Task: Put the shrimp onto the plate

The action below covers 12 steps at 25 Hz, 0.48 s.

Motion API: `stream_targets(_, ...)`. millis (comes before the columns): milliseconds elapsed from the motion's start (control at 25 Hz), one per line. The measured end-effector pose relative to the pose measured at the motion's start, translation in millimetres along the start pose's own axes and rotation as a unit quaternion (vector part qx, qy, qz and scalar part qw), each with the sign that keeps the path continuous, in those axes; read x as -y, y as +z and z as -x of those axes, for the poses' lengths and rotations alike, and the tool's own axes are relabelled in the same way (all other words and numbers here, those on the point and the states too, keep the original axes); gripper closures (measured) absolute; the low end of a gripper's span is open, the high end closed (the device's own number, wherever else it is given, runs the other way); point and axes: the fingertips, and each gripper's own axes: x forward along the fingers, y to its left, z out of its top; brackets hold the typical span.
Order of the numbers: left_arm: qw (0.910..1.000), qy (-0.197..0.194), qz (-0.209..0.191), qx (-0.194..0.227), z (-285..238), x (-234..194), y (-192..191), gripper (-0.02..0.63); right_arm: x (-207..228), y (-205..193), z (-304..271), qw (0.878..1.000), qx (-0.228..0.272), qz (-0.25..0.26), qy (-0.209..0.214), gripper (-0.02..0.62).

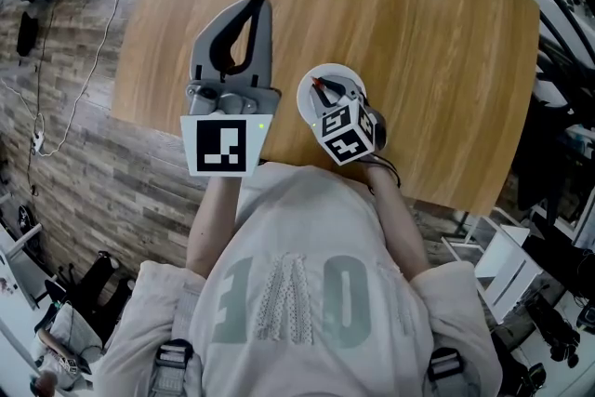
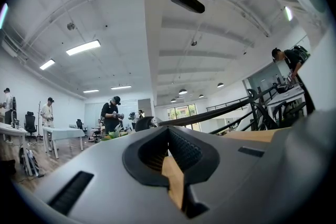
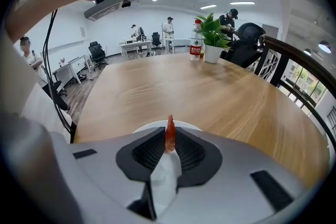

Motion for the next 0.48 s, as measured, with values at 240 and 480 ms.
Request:
stream_targets(240, 1.0000, -0.002, 0.004, 0.002, 1.6, 1.4, 0.6, 0.597, 1.3, -1.9, -2.7, 1.000, -0.002, -0.013, -0.002, 0.529)
stream_targets(480, 0.9999, -0.002, 0.009, 0.004, 0.1, -0.3, 0.7, 0.597, -0.2, 7.0, 4.1, 1.000, 0.011, 0.006, -0.009, 0.528)
